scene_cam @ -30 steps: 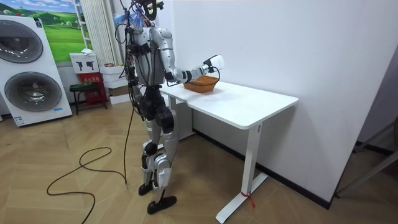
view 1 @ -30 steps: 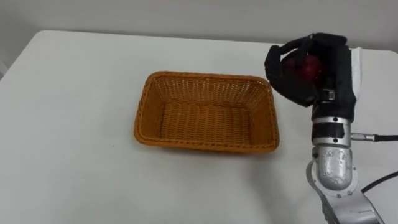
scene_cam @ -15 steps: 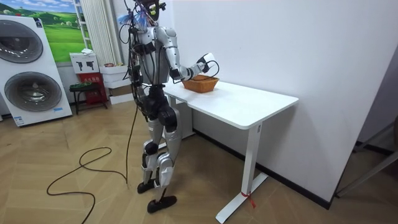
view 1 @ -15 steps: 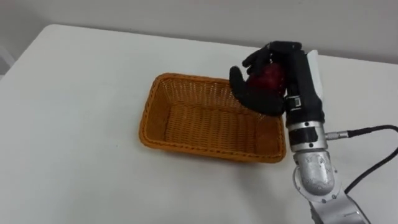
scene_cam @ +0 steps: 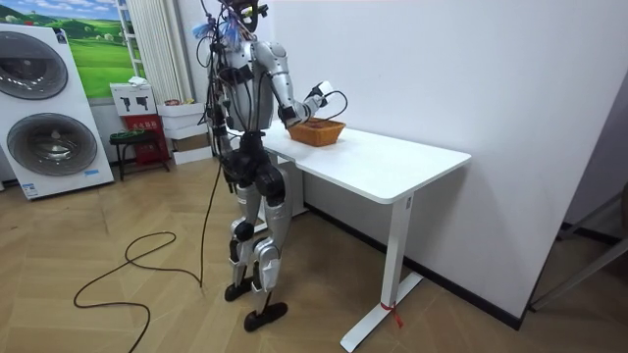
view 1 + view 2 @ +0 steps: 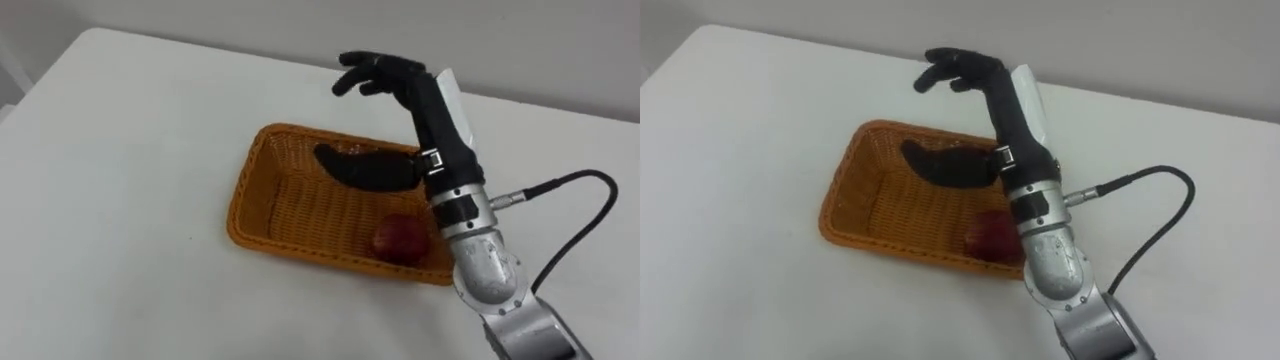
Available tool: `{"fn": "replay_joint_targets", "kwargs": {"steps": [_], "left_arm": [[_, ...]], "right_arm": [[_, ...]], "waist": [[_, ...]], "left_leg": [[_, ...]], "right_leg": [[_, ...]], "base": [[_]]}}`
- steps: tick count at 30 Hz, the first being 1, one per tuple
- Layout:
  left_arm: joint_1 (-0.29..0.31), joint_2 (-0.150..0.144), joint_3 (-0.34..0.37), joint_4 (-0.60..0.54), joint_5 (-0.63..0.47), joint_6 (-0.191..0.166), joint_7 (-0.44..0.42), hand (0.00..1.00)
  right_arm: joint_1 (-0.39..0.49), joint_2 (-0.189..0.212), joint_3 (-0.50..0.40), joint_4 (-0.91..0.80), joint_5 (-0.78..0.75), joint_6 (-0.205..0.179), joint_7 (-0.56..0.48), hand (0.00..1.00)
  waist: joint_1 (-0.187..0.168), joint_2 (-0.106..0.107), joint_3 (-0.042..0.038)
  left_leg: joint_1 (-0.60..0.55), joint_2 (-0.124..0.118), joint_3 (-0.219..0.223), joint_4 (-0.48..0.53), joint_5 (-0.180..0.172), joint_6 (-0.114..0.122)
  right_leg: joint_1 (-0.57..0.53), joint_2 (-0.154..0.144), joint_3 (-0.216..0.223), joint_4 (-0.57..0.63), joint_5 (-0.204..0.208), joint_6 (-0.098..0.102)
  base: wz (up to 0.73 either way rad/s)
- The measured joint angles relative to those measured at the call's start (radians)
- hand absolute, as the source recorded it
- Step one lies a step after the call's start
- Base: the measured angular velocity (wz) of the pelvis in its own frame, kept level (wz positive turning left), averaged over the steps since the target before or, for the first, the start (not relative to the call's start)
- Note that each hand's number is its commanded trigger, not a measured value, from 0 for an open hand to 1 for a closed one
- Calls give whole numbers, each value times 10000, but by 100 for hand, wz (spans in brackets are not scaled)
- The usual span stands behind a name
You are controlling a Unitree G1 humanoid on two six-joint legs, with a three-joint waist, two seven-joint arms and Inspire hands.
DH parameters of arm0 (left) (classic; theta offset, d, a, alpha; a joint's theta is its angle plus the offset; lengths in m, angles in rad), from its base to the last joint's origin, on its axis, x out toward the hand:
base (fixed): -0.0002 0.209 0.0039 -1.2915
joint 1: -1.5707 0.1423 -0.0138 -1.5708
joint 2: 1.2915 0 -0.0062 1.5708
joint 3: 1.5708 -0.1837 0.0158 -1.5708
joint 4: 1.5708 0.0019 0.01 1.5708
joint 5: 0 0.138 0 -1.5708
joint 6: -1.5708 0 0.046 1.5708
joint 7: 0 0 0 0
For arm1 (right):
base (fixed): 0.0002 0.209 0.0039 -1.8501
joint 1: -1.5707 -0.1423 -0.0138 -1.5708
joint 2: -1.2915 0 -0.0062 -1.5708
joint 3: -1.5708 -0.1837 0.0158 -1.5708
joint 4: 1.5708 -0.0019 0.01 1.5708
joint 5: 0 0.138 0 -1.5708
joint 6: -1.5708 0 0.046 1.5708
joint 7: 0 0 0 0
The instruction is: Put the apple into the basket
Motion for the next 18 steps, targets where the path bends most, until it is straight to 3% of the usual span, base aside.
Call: {"fn": "replay_joint_targets", "kwargs": {"steps": [10, 13, 18], "left_arm": [[177, 0, 210, -194, -143, 33, -134, 0], [317, -25, 676, -216, -140, 33, -119, 0], [877, -23, 1184, -270, -145, 29, 4, 0]], "right_arm": [[119, -137, -435, 38, 446, 22, -254, 0], [177, -149, -1331, 35, 484, 21, -481, 0], [324, -176, -3230, 44, 702, -85, -1825, 0]], "waist": [[-312, 29, -6], [-370, 7, -24], [-911, -5, -60]], "left_leg": [[100, -50, 238, 3, -1, 0], [119, -54, 333, 3, -1, 1], [328, -61, 355, 29, -2, 2]], "right_leg": [[133, -44, -24, -15, -3, 5], [127, -86, -64, -13, -3, 5], [342, -60, -164, -5, -3, 5]], "base": [[0], [-7], [1]]}}
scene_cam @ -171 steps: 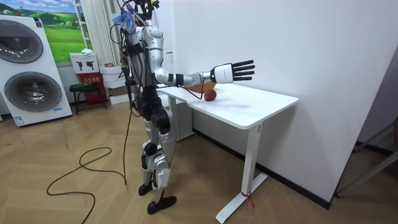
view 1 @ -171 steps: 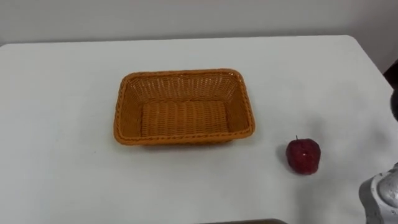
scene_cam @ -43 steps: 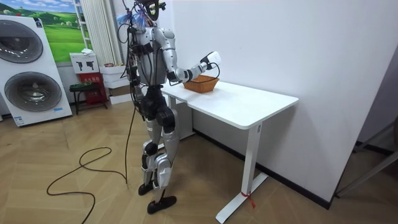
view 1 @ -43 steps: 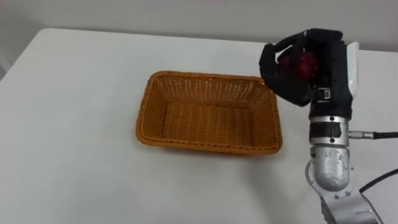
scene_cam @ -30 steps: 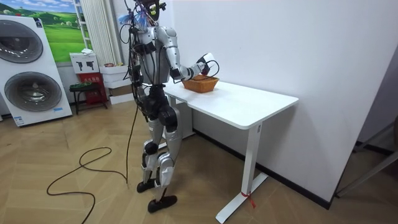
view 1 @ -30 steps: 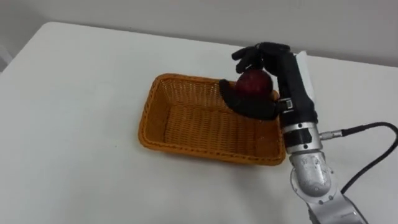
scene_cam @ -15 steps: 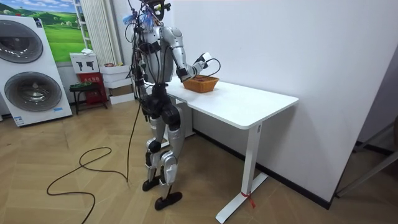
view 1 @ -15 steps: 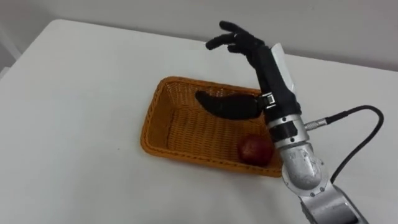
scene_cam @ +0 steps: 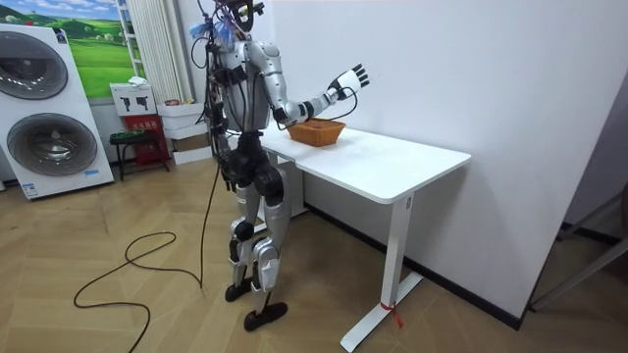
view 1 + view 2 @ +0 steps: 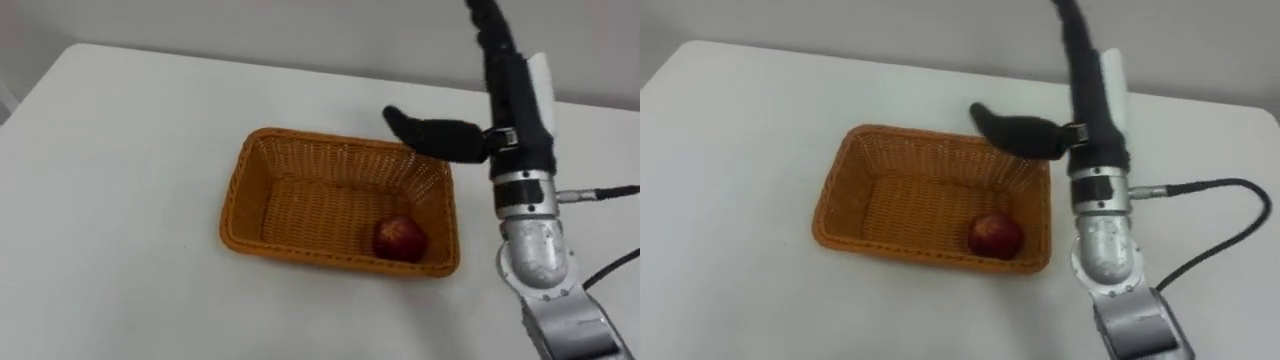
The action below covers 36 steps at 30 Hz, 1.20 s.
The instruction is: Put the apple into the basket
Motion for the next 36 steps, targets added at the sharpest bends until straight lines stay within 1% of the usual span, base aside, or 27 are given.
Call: {"fn": "replay_joint_targets", "kwargs": {"steps": [1, 3, 4, 5, 6, 7, 8, 9, 11, 12, 13, 15, 16, 18, 19, 20, 21, 22, 24, 25, 26, 27, 28, 30, 32, 34, 36], "left_arm": [[21, -6, 61, -2, 2, -9, 4, 0], [213, -29, 497, -9, 18, -113, 19, 0], [252, -24, 594, -11, 7, -126, 29, 0], [335, -13, 776, -10, 3, -149, 38, 0], [429, 2, 838, -14, 3, -168, 95, 0], [470, 1, 868, -29, 4, -171, 144, 0], [536, 0, 973, -145, 0, -175, 202, 0], [605, 12, 1024, -166, -2, -183, 225, 0], [608, 1, 1092, -166, 22, -201, 224, 0], [590, -27, 1322, -179, 47, -208, 223, 0], [597, -24, 1405, -201, 45, -208, 224, 0], [753, -16, 1632, -473, -3, -162, 225, 0], [835, -13, 1637, -561, -14, -160, 225, 0], [952, -10, 1860, -791, -30, -154, 223, 0], [983, -12, 1985, -953, 5, -150, 223, 0], [978, -13, 2061, -1003, 6, -152, 222, 0], [1044, -6, 2201, -1054, -9, -162, 222, 0], [1047, -6, 2270, -1074, -9, -174, 222, 0], [1059, 4, 2356, -1081, -75, -180, 227, 0], [1042, -2, 2385, -1081, -80, -181, 225, 0], [1022, -37, 2526, -1115, -79, -185, 225, 0], [1026, -41, 2584, -1162, -81, -186, 229, 0], [1025, -46, 2603, -1171, -76, -182, 230, 0], [1024, -44, 2616, -1293, -55, -128, 227, 0], [990, -49, 2630, -1330, 19, -83, 217, 0], [980, -84, 2636, -1322, 15, -23, 191, 0], [953, -115, 2635, -1288, -13, 35, 179, 0]], "right_arm": [[53, -23, -226, 3, 86, -20, -180, 0], [235, -45, -1305, 17, 149, -72, -952, 0], [266, -46, -1568, 49, 162, -131, -1173, 0], [333, -53, -2050, 85, 325, -231, -1592, 0], [507, -84, -2459, 99, 712, -362, -1983, 0], [610, -112, -2658, 118, 956, -403, -2155, 0], [677, -145, -3048, 367, 1257, -427, -2482, 0], [680, -175, -3540, 766, 1512, -424, -2785, 0], [825, -191, -4161, 1180, 2007, -426, -3314, 0], [998, -199, -4582, 1424, 2346, -421, -3611, 0], [1061, -206, -4767, 1568, 2552, -420, -3742, 0], [1383, -217, -5431, 2206, 3539, -391, -4229, 0], [1449, -222, -5572, 2377, 3815, -392, -4374, 0], [1580, -223, -6209, 3269, 4913, -390, -4859, 0], [1611, -228, -6428, 3774, 5525, -392, -5024, 0], [1630, -229, -6541, 4064, 5887, -391, -5054, 0], [1708, -236, -6742, 4648, 6848, -393, -5055, 0], [1784, -240, -6827, 4941, 7358, -388, -5035, 0], [2020, -237, -6917, 6505, 9196, -392, -4787, 0], [2027, -225, -6956, 6971, 9606, -372, -4691, 0], [2017, -196, -7090, 7940, 10310, -308, -4494, 0], [2019, -122, -7381, 8761, 10909, -292, -4250, 0], [2059, -95, -7496, 9084, 11248, -292, -4161, 0], [2259, 29, -7498, 9913, 12416, -152, -3747, 0], [2268, 131, -7496, 10802, 12629, -38, -3370, 0], [2320, 439, -7493, 11348, 12624, 180, -3108, 0], [2322, 508, -7388, 11901, 12616, 364, -2959, 0]], "waist": [[-46, 0, -4], [-250, -12, -20], [-286, -13, -20], [-426, -9, -23], [-533, 8, -38], [-586, 4, -56], [-775, -22, -80], [-874, -30, -81], [-988, 1, -84], [-1051, 3, -95], [-1070, 0, -100], [-1327, -41, -96], [-1373, -28, -112], [-1583, 1, -115], [-1623, -8, -118], [-1623, -19, -120], [-1687, -57, -133], [-1727, -84, -151], [-1900, -170, -189], [-1918, -188, -185], [-1963, -201, -191], [-1989, -188, -199], [-1995, -171, -200], [-1995, -104, -182], [-2030, -80, -165], [-2069, -48, -139], [-2066, -27, -126]], "left_leg": [[18, 0, 8, 2, 0, 0], [2, 5, 100, 7, 0, 1], [-3, 11, 126, 11, -1, 2], [1, 16, 144, 17, -2, 3], [6, 20, 143, 16, -2, 4], [13, 21, 144, 17, -2, 5], [12, 29, 157, 34, -4, 10], [2, 46, 219, 66, -12, 22], [-82, 48, 245, 119, -33, 51], [-123, 46, 271, 134, -38, 54], [-146, 33, 278, 142, -38, 55], [-177, 36, 355, 167, -37, 56], [-167, 37, 369, 170, -37, 56], [-132, 43, 452, 169, -34, 56], [-129, 49, 563, 157, -31, 53], [-135, 55, 608, 141, -29, 49], [-168, 63, 612, 155, -28, 49], [-178, 59, 614, 160, -29, 49], [-241, 36, 606, 169, -31, 47], [-266, 35, 607, 174, -31, 47], [-286, 40, 615, 169, -31, 48], [-271, 47, 644, 160, -36, 54], [-266, 53, 666, 152, -40, 57], [-277, 79, 707, 113, -48, 67], [-280, 85, 684, 114, -53, 70], [-262, 84, 693, 97, -77, 68], [-262, 74, 691, 101, -81, 76]], "right_leg": [[14, -6, -6, 2, 0, 0], [-15, 13, -9, 0, -1, 2], [-29, 20, -12, -1, -2, 2], [-30, 21, -45, 0, -2, 3], [-24, 23, -74, 1, -3, 5], [-25, 24, -73, 3, -7, 12], [-31, 33, -75, 6, -11, 16], [-41, 42, -73, 16, -11, 16], [-55, 49, -77, 11, -15, 10], [-158, 42, -68, 13, -31, -18], [-199, 32, -54, 13, -59, -58], [-209, 18, -38, 31, -92, -95], [-209, 22, -33, 43, -98, -98], [-246, 37, 60, 46, -103, -103], [-327, 59, 168, 100, -111, -111], [-374, 61, 188, 174, -115, -118], [-386, 67, 183, 177, -113, -125], [-390, 67, 179, 173, -113, -125], [-379, 67, 172, 164, -117, -130], [-398, 67, 177, 170, -117, -131], [-428, 67, 199, 189, -117, -131], [-434, 70, 284, 203, -118, -129], [-434, 69, 302, 202, -121, -124], [-486, 65, 344, 217, -127, -115], [-545, 78, 414, 305, -127, -115], [-547, 86, 476, 368, -142, -112], [-550, 68, 458, 370, -142, -112]], "base": [[-4], [-9], [-11], [-7], [-4], [0], [-8], [-9], [-10], [-12], [-13], [-7], [-4], [-13], [-19], [-18], [-6], [0], [2], [0], [0], [0], [-4], [-8], [-8], [-5], [-2]]}}
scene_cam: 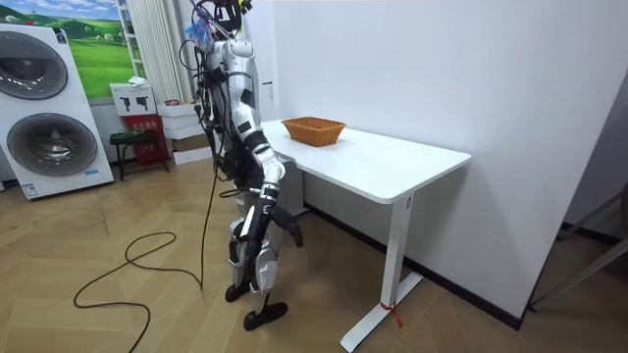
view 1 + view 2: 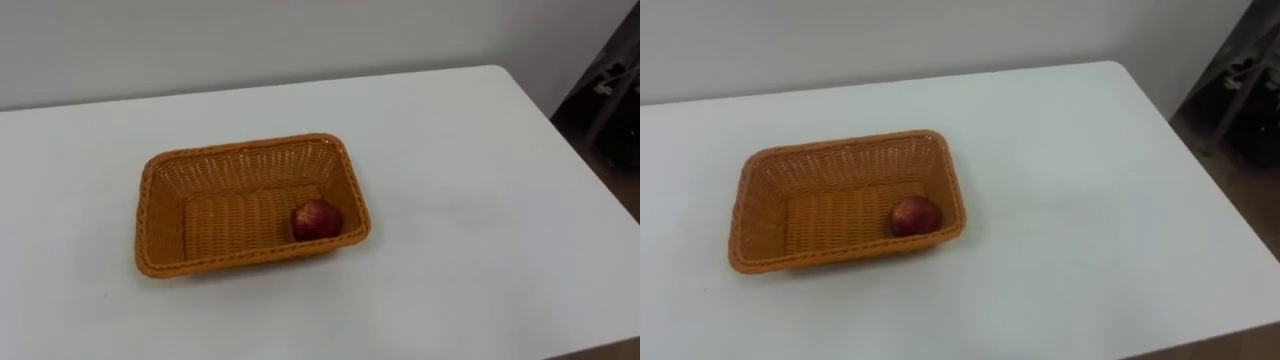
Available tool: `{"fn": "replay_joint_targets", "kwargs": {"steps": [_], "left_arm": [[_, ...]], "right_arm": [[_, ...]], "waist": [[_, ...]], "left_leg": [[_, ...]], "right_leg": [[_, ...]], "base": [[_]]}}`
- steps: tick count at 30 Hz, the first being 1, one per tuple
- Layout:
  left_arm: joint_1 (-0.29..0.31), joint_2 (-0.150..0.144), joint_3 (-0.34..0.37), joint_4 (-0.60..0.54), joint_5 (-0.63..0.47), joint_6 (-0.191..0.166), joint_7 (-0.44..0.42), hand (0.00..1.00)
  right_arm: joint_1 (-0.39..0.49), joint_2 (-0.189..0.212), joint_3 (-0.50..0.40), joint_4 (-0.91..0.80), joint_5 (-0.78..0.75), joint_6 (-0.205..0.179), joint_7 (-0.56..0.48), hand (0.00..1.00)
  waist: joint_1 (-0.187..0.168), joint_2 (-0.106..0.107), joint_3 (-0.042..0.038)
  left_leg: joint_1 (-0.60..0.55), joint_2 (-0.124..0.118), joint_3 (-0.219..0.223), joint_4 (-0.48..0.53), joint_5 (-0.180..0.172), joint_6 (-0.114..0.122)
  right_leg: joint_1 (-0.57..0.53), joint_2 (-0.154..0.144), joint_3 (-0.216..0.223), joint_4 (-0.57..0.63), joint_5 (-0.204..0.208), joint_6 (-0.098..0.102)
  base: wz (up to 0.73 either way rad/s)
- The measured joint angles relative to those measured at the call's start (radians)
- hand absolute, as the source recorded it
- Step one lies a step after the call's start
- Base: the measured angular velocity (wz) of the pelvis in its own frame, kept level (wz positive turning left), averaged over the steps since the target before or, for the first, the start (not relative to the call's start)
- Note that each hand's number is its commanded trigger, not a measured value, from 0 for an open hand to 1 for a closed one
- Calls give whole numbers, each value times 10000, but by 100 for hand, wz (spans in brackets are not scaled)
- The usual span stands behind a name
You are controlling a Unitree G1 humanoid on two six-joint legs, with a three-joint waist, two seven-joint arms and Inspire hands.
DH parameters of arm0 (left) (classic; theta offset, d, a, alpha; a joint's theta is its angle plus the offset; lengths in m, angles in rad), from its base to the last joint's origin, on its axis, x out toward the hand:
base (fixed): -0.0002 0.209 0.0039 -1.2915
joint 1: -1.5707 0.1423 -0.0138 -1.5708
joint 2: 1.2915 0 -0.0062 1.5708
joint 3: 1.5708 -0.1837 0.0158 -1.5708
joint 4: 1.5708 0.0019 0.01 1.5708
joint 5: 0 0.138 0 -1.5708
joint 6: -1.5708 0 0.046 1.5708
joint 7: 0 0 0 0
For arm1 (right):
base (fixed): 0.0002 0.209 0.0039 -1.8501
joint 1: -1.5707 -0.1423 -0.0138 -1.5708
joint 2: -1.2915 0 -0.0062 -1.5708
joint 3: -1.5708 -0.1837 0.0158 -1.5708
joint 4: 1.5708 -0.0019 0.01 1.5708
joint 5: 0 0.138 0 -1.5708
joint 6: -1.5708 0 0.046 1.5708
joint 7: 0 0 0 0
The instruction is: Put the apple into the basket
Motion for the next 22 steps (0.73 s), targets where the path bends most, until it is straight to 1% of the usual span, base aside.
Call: {"fn": "replay_joint_targets", "kwargs": {"steps": [2, 4, 6, 7, 9, 10, 11, 12, 13, 15, 16, 17, 19, 20, 21, 22], "left_arm": [[8, -32, 33, 74, -2, 38, -32, 0], [-58, -77, 99, 292, -12, 88, -83, 0], [-76, -110, 65, 401, 33, 331, -268, 0], [-102, -130, 59, 401, 36, 399, -303, 0], [-153, -197, 58, 483, 79, 577, -496, 0], [-155, -213, 56, 498, 141, 636, -521, 0], [-233, -212, -6, 536, 158, 744, -532, 0], [-263, -194, -171, 550, 154, 769, -526, 0], [-247, -200, -235, 577, 157, 782, -526, 0], [-338, -220, -516, 726, 157, 885, -533, 0], [-340, -221, -625, 750, 159, 902, -553, 0], [-352, -227, -647, 759, 159, 903, -568, 0], [-363, -237, -746, 759, 169, 909, -638, 0], [-348, -243, -752, 761, 176, 918, -659, 0], [-351, -250, -850, 761, 199, 952, -684, 0], [-361, -249, -940, 761, 205, 965, -691, 0]], "right_arm": [[4, 85, 16, 476, -174, 175, 190, 0], [1, 133, 103, 941, -711, 377, 432, 0], [28, 189, 932, 1574, -1554, 766, 979, 0], [59, 199, 1254, 1692, -1786, 899, 1158, 0], [80, 219, 2319, 2017, -3093, 1420, 2025, 0], [80, 220, 2578, 2051, -3430, 1517, 2259, 0], [98, 215, 3173, 2244, -4037, 1669, 2731, 0], [30, 217, 3657, 2329, -4563, 1823, 3169, 0], [6, 217, 3866, 2339, -4825, 1903, 3387, 0], [-78, 217, 4609, 2335, -5568, 2132, 4185, 0], [-200, 222, 4887, 2340, -5842, 2197, 4548, 0], [-224, 223, 5073, 2326, -5946, 2218, 4715, 0], [-229, 227, 5597, 2305, -6670, 2332, 5358, 0], [-231, 226, 5664, 2299, -6862, 2376, 5495, 0], [-232, 222, 5909, 2286, -7263, 2386, 5723, 0], [-233, 222, 6021, 2284, -7454, 2388, 5810, 0]], "waist": [[28, 16, 8], [40, 32, 15], [167, 50, 20], [222, 52, 21], [346, 98, 26], [424, 118, 31], [546, 132, 47], [621, 153, 45], [718, 173, 44], [900, 254, 50], [989, 295, 72], [1023, 311, 84], [1112, 356, 128], [1137, 365, 127], [1265, 399, 144], [1312, 413, 160]], "left_leg": [[-5, -7, -3, 35, -6, 9], [-8, -31, -30, 53, -6, 13], [-18, -42, -57, 59, -7, 16], [-16, -43, -54, 59, -10, 20], [1, -47, -55, 51, -22, 34], [2, -47, -52, 45, -23, 36], [10, -45, -48, 33, -22, 36], [40, -43, -49, 41, -21, 35], [57, -43, -46, 43, -22, 35], [161, -38, -44, 10, -25, 35], [166, -36, -61, 0, -30, 30], [166, -36, -74, -6, -31, 30], [178, -34, -129, -21, -54, 25], [180, -34, -131, -20, -66, 26], [162, -30, -127, -17, -95, 21], [157, -28, -125, -17, -102, 20]], "right_leg": [[4, -10, 10, 4, -1, 2], [8, -26, 16, -2, -18, 25], [-15, -32, 13, -22, -35, 38], [-15, -31, 23, -29, -35, 39], [-23, -39, 20, -46, -40, 46], [-33, -37, 34, -46, -40, 46], [-39, -37, 27, -47, -39, 45], [-35, -42, -35, -47, -39, 45], [-29, -42, -53, -47, -39, 44], [36, -50, -137, -57, -39, 45], [53, -55, -180, -59, -39, 45], [60, -57, -205, -62, -39, 45], [155, -57, -290, -119, -40, 46], [182, -55, -293, -166, -41, 47], [176, -47, -279, -196, -40, 46], [172, -44, -274, -193, -40, 46]], "base": [[0], [2], [0], [0], [0], [0], [0], [0], [0], [0], [4], [6], [11], [3], [0], [-4]]}}
